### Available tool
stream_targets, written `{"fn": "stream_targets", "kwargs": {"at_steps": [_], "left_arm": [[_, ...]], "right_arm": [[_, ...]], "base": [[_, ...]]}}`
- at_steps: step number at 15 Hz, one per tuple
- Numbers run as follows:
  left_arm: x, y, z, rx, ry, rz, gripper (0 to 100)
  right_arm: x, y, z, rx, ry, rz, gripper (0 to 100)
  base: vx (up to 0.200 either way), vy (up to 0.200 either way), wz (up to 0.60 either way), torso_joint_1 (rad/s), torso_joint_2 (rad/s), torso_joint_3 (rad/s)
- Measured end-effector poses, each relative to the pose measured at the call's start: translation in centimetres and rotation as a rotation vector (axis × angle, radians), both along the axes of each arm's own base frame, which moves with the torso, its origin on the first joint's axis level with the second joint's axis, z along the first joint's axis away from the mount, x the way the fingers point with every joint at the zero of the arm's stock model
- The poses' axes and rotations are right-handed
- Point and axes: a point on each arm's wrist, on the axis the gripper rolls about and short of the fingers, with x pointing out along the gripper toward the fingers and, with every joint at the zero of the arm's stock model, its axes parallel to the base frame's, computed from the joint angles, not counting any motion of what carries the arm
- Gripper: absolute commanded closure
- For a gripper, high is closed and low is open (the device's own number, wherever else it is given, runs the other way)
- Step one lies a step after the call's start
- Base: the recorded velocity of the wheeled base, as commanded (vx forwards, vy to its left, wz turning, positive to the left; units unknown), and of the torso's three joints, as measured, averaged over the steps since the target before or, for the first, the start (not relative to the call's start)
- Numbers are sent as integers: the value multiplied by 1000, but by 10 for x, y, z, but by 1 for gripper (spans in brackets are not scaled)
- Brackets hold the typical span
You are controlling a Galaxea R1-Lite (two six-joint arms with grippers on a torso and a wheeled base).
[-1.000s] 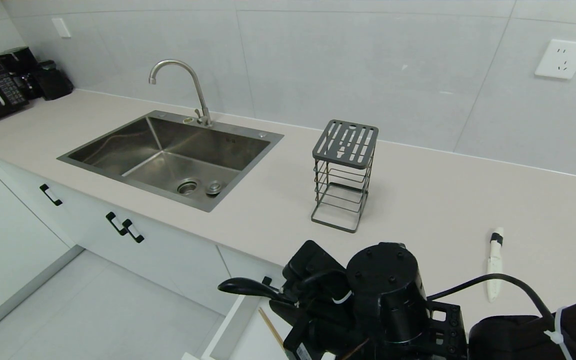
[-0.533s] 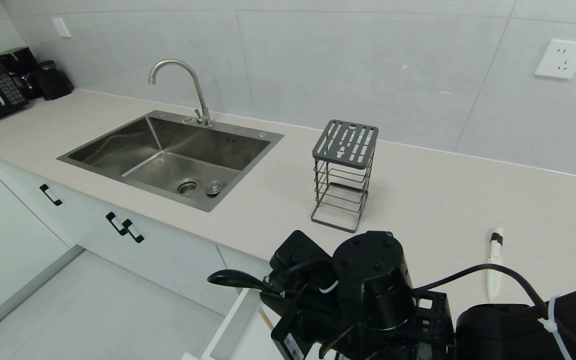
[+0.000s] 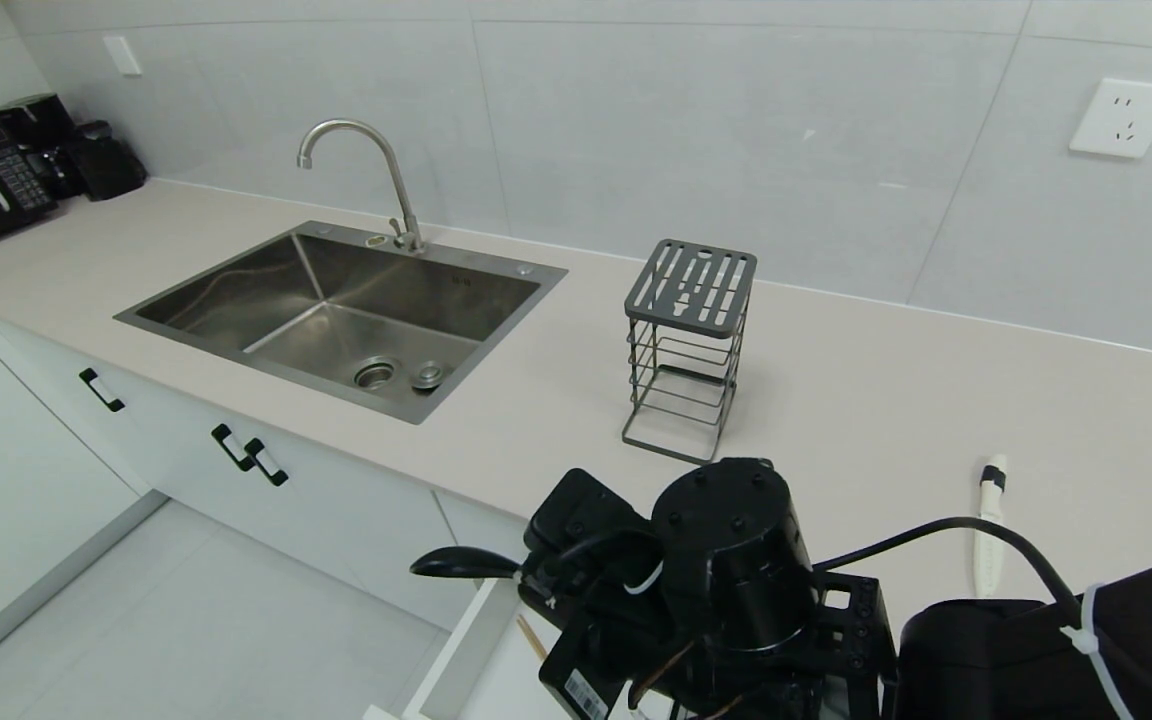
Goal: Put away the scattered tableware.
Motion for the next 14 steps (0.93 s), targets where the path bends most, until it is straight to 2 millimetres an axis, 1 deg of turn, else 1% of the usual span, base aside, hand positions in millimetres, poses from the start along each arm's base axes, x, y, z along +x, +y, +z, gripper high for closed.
{"fn": "stream_targets", "kwargs": {"at_steps": [2, 5, 10, 14], "left_arm": [[0, 0, 0, 0, -1, 0, 0], [0, 0, 0, 0, 0, 0, 0], [0, 0, 0, 1, 0, 0, 0], [0, 0, 0, 1, 1, 0, 0]], "right_arm": [[0, 0, 0, 1, -1, -1, 100], [1, 2, 3, 11, -6, -2, 100], [3, 6, 5, 5, -4, -2, 100], [4, 12, 12, 8, -4, 1, 100]], "base": [[0, 0, 0, -50, 94, 52], [0, 0, 0, -181, 356, 175], [0, 0, 0, -269, 535, 264], [0, 0, 0, -275, 544, 262]]}}
